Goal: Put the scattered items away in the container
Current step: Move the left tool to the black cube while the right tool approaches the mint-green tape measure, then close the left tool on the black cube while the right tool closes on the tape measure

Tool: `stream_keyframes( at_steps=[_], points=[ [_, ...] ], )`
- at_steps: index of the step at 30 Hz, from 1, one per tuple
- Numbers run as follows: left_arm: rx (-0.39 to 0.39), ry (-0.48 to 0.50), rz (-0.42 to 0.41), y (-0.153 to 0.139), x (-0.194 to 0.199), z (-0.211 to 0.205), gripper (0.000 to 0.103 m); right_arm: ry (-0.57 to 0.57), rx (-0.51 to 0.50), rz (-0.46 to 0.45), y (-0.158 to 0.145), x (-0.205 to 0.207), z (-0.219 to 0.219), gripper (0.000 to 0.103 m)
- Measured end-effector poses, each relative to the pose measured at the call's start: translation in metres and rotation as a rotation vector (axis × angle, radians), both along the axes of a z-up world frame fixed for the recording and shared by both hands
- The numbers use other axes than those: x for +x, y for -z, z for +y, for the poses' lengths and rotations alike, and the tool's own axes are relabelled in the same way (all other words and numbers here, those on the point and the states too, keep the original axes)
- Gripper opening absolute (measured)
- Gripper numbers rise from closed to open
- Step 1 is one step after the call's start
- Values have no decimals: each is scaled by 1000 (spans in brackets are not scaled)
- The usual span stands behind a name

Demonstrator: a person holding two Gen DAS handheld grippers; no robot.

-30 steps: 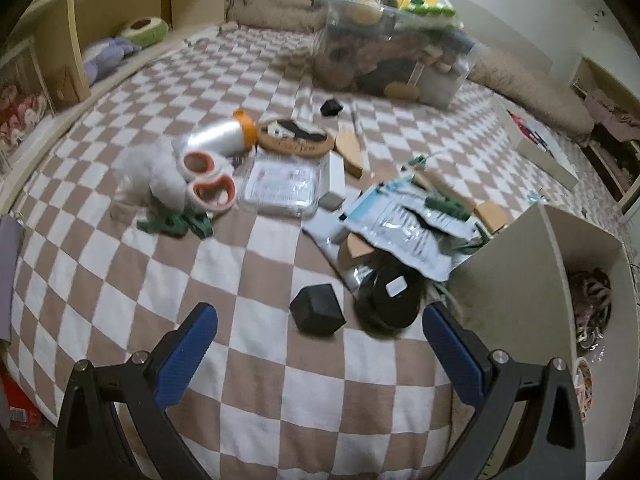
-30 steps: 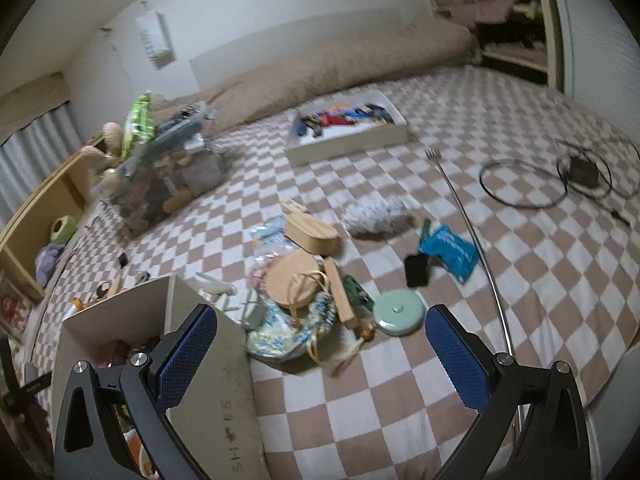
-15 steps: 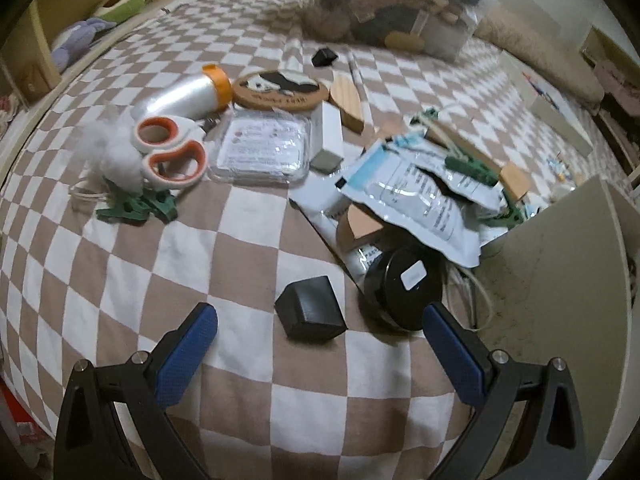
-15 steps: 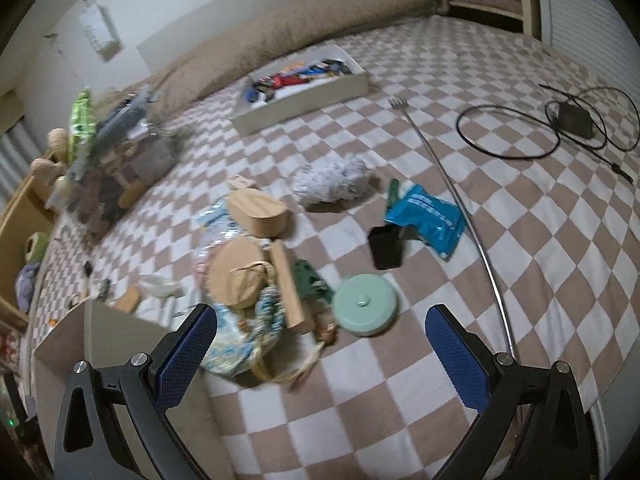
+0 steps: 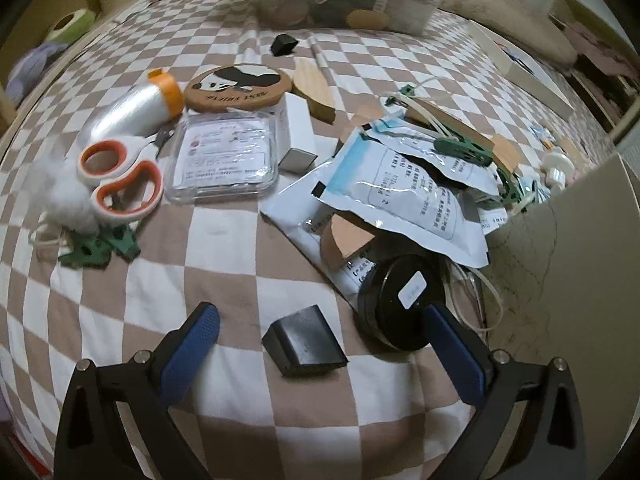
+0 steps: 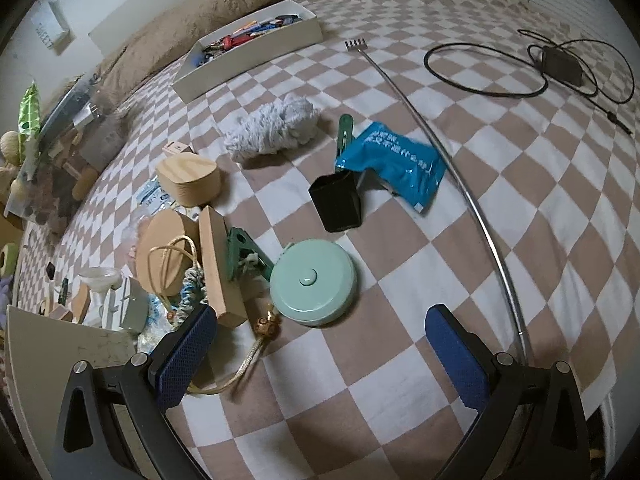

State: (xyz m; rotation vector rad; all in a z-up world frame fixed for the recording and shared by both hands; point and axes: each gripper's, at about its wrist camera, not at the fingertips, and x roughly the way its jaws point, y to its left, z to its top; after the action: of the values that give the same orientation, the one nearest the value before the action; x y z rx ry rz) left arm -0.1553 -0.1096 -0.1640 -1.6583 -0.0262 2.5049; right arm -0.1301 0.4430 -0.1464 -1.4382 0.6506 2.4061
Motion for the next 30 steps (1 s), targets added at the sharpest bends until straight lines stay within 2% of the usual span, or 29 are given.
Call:
stream_keyframes(
  at_steps=[5,12,16,19,23,25,26,28,30],
  points=[
    [-2,57,9,2,3,1,103,-1,2,-7,5,1,0,103],
    [-6,27,3,2,8,-1,103,1,0,15,10,4,1,103],
    [-6,-22,23,-2,14,-10,102,8,-20,32,11,6,4,103],
    [25,-49,31,-4,16,-18,92,18,-43,39,10,8,7,103],
    [25,-60,41,-6,17,-19,85,28,-58,54,9,10,8,103],
    [28,-51,52,-8,19,-17,71,34,-70,67,8,12,10,103],
    [28,-48,58,-9,20,-17,67,40,-82,78,7,14,12,103],
    [9,-48,69,-11,23,-15,60,52,-112,97,7,16,16,103],
    [-27,-48,74,-11,25,-12,56,59,-130,110,6,18,19,103]
  ],
)
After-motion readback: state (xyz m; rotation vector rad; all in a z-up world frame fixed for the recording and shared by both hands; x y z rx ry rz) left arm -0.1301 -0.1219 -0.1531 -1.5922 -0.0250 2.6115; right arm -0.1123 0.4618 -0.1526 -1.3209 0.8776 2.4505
